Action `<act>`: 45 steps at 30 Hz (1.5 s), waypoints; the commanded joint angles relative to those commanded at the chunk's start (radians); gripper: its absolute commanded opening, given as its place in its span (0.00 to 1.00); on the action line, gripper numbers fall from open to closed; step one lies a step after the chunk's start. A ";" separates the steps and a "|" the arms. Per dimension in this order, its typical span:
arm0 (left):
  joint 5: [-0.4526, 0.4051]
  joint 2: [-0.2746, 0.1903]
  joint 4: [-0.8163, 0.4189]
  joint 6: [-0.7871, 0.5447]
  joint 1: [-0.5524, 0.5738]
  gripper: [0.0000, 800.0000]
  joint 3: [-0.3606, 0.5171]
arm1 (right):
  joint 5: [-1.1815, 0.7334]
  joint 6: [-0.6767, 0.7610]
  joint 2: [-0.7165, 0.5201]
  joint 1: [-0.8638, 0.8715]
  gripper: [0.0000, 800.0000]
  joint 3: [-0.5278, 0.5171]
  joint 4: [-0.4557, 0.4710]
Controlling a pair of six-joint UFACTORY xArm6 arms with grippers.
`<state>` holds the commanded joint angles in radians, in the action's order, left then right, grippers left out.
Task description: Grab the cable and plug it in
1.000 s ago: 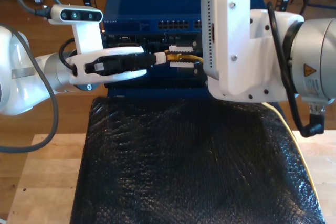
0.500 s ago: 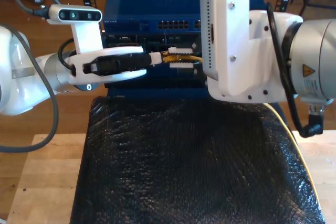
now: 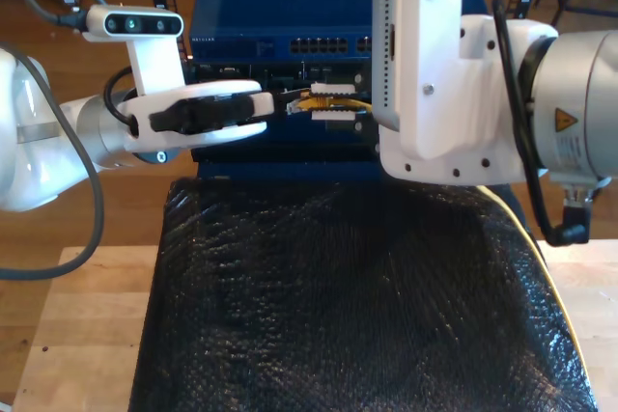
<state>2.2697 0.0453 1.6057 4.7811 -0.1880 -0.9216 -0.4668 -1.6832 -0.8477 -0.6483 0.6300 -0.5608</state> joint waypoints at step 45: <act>-0.388 -0.195 -0.723 -0.081 -0.364 1.00 -0.180 | -0.006 0.109 0.261 0.356 0.00 0.021 0.075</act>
<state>1.8815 -0.1496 0.8830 4.6997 -0.5516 -1.1011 -0.4730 -1.5742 -0.5869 -0.2923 0.6515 -0.4856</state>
